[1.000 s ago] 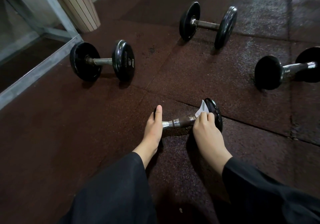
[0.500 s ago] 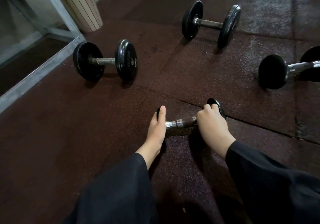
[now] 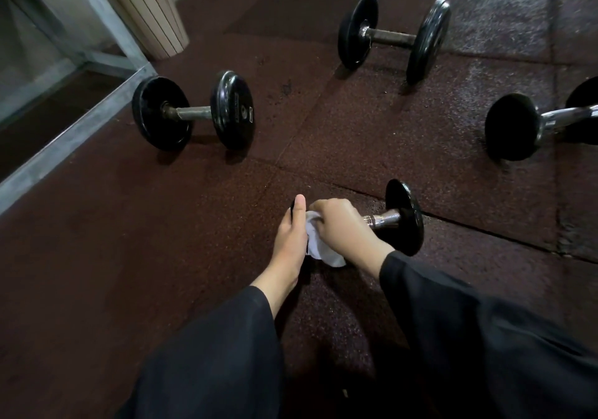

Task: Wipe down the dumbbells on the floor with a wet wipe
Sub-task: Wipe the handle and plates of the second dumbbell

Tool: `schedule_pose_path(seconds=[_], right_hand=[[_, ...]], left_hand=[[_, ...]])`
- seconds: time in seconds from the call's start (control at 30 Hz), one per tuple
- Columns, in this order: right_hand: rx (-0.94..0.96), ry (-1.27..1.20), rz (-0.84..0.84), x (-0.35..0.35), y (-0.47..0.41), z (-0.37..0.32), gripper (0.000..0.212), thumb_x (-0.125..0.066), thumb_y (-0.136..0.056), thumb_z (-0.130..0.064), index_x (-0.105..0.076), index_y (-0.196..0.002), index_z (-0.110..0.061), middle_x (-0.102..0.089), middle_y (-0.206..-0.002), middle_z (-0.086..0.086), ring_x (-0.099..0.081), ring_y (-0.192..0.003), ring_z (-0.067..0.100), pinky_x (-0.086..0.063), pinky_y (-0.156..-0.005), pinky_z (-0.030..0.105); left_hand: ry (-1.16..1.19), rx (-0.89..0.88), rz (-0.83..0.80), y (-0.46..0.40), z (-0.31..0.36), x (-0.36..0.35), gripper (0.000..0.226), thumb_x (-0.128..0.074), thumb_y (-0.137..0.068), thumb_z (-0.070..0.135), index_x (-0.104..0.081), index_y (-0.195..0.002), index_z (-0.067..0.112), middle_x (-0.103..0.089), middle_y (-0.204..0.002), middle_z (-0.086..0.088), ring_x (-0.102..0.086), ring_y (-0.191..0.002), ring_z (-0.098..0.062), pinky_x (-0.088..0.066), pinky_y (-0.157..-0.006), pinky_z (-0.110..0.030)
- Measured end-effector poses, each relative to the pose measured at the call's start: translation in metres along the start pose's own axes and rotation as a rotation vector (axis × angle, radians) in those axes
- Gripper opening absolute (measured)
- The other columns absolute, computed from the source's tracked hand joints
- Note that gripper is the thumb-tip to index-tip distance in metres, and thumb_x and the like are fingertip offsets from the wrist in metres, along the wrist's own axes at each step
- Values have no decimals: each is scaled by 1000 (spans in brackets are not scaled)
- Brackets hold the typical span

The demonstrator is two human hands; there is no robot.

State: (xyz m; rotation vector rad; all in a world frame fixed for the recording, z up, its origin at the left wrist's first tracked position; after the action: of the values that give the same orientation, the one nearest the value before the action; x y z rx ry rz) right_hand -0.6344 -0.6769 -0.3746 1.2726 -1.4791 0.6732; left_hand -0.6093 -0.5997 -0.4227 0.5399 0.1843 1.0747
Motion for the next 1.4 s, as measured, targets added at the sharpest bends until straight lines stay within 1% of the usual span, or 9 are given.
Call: schedule_pose_path(seconds=[0.13, 0.23, 0.5, 0.63, 0.8, 0.97, 1.13, 1.23, 1.4], right_hand=[[110, 11, 82, 5, 13, -22, 22, -46, -92, -12, -58, -109, -5, -59, -114, 10, -52, -107, 25, -34, -85, 25], [184, 88, 252, 18, 20, -23, 10, -65, -78, -7, -67, -88, -6, -63, -94, 11, -58, -88, 22, -33, -77, 22], [226, 96, 126, -5, 7, -27, 25, -42, -92, -10, -62, -107, -11, -58, -110, 5, -49, -103, 22, -32, -90, 25], [276, 121, 213, -4, 21, -26, 22, -47, -89, -6, -64, -103, -7, -60, -102, 8, -51, -101, 27, -37, -89, 31], [213, 217, 53, -12, -10, -22, 25, -42, -93, -11, -63, -105, -8, -61, -110, 8, -51, -108, 27, -35, -92, 31], [224, 216, 12, -26, -15, -19, 26, -40, -93, -13, -62, -107, -9, -61, -112, 8, -49, -107, 27, -34, -92, 31], [234, 184, 209, -9, 14, -20, 31, -38, -90, -9, -62, -109, -8, -60, -103, 7, -50, -100, 27, -39, -90, 31], [233, 160, 429, -4, 33, -19, 40, -35, -73, -12, -73, -87, -11, -66, -76, -1, -59, -69, 20, -53, -66, 27], [202, -30, 463, -27, 48, -14, 47, -38, -77, -14, -65, -114, -2, -66, -109, 6, -43, -92, 17, -55, -79, 28]], left_hand=[[-11, -4, 7, 0, 0, 0, 54, -39, -92, 55, -60, -116, 11, -68, -110, -12, -63, -105, -26, -47, -99, -44], [-33, -17, 11, 0, 1, 1, 54, -38, -92, 56, -62, -112, 12, -68, -109, -8, -64, -103, -22, -46, -100, -42], [-60, -32, -5, 2, 5, -1, 59, -36, -93, 54, -44, -138, 16, -51, -138, -5, -49, -126, -18, -36, -110, -38], [-68, -60, 1, 5, 9, 0, 53, -34, -96, 47, -45, -137, 14, -55, -123, 2, -51, -114, -11, -36, -97, -22], [-48, -72, -3, 6, 9, -1, 51, -35, -97, 46, -46, -136, 16, -55, -130, -1, -53, -103, -8, -39, -91, -22], [-77, -78, 2, 7, 10, 0, 52, -34, -97, 45, -40, -141, 17, -45, -143, -2, -43, -129, -14, -32, -99, -20], [-89, -78, 10, 7, 7, 2, 55, -34, -97, 46, -38, -142, 16, -42, -146, -2, -39, -134, -16, -29, -107, -23], [-81, -82, 1, 5, 8, 1, 52, -34, -97, 47, -45, -137, 16, -50, -137, -1, -47, -122, -12, -33, -102, -22], [-45, -57, 2, 4, 5, 0, 55, -36, -94, 52, -47, -136, 18, -51, -138, -3, -49, -124, -14, -34, -108, -27]])
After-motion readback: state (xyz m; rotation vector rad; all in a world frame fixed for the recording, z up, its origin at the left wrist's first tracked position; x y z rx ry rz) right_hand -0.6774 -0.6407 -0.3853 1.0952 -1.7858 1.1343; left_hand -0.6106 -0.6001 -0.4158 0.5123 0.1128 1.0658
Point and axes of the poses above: each hand's wrist, its own y-axis away from the middle knuckle, its own x-axis out of the back of the hand, z = x × y, the point moved 10 cm from there along -y, towards the middle knuckle
